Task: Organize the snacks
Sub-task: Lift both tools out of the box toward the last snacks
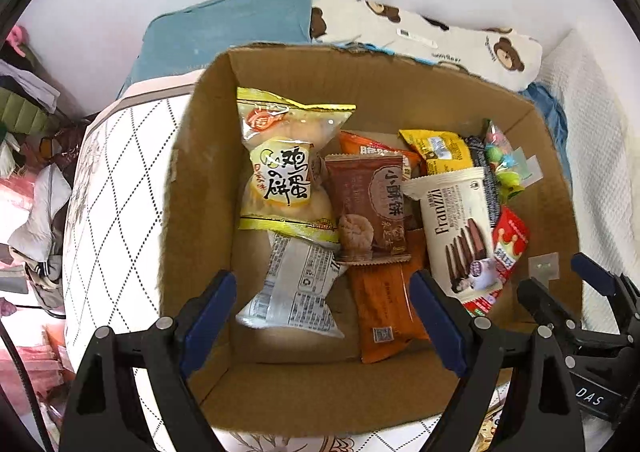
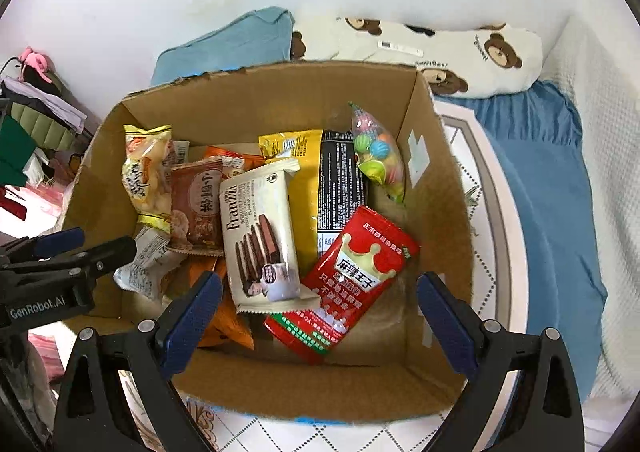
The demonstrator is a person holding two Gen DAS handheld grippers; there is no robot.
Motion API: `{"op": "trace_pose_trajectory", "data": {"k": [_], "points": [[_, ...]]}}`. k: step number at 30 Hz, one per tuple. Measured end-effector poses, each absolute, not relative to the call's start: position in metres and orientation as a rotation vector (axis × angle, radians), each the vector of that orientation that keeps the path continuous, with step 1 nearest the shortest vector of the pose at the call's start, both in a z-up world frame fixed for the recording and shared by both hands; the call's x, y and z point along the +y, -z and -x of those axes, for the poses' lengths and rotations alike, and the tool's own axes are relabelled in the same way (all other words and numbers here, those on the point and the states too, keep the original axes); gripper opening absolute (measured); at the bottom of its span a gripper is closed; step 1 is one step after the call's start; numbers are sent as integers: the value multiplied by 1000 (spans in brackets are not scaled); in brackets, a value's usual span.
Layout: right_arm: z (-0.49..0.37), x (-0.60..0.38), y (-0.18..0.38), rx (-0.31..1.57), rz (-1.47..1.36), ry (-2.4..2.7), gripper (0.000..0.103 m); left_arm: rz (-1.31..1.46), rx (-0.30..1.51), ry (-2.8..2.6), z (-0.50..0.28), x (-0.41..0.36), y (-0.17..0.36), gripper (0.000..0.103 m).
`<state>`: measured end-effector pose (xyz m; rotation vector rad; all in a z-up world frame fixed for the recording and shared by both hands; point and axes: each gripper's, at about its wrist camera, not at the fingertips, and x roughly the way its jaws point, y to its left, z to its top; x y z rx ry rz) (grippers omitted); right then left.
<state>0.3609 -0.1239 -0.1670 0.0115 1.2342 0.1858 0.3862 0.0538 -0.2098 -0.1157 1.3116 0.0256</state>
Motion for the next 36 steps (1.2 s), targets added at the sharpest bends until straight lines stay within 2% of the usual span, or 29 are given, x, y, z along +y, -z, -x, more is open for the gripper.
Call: {"op": "trace_pose_trajectory", "data": {"k": [13, 26, 31, 36], "points": [[-299, -134, 109, 1036, 10, -187, 100, 85, 1100, -21, -318, 44, 150, 88], [-227, -147, 58, 906, -55, -203, 100, 75, 974, -10, -258, 32, 107, 88], [-208, -153, 52, 906, -111, -211, 100, 92, 981, -2, -244, 32, 108, 88], [-192, -184, 76, 983, -227, -167, 100, 100, 1048, -24, -232, 35, 134, 88]]}}
